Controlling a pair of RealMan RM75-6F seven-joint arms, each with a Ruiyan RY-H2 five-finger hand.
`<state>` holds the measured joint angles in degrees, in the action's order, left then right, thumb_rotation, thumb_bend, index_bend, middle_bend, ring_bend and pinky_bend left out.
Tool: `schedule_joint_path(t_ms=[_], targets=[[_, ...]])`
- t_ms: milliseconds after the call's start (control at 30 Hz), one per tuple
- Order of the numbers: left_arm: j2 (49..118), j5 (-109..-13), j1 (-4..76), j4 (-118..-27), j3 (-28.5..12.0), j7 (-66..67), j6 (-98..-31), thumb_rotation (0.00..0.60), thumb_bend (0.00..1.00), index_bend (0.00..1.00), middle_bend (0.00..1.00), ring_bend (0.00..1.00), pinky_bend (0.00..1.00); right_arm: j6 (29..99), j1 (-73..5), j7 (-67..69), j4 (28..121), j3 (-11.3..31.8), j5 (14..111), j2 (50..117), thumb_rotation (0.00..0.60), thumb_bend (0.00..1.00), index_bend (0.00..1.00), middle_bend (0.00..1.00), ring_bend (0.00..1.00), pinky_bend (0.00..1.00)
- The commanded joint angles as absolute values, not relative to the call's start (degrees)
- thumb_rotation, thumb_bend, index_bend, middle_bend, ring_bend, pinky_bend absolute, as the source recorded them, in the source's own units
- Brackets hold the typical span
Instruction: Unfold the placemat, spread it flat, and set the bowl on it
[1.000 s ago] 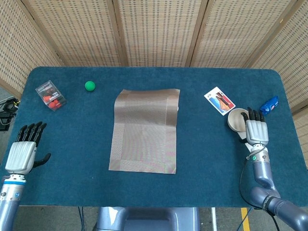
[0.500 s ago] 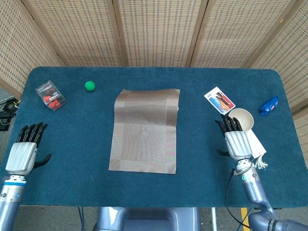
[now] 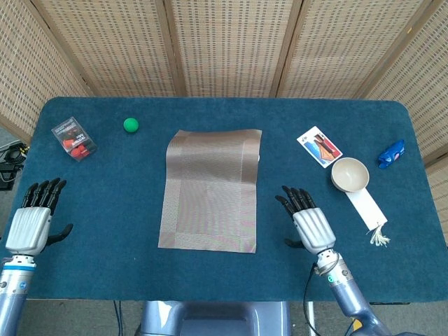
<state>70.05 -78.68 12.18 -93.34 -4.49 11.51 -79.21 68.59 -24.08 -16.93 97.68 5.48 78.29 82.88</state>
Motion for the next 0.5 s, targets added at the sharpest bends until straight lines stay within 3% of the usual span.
schedule_joint_path(t_ms=[33, 500], targets=[[70.15, -78.36, 12.28, -92.95, -4.65, 11.37, -78.94, 0.6, 0.27, 0.0, 0.0, 0.0, 0.0, 67.08, -24.73, -17.48, 98.18, 5.24, 77.15, 84.6, 0.6, 0.09, 0.16, 0.0, 0.0, 0.0], [69.69, -76.99, 12.7, -91.79, -5.43, 8.92, -77.44, 0.6, 0.27, 0.0, 0.0, 0.0, 0.0, 64.92, -26.61, -23.44, 96.69, 4.33, 75.04, 92.51, 0.6, 0.13, 0.17, 0.0, 0.0, 0.0]])
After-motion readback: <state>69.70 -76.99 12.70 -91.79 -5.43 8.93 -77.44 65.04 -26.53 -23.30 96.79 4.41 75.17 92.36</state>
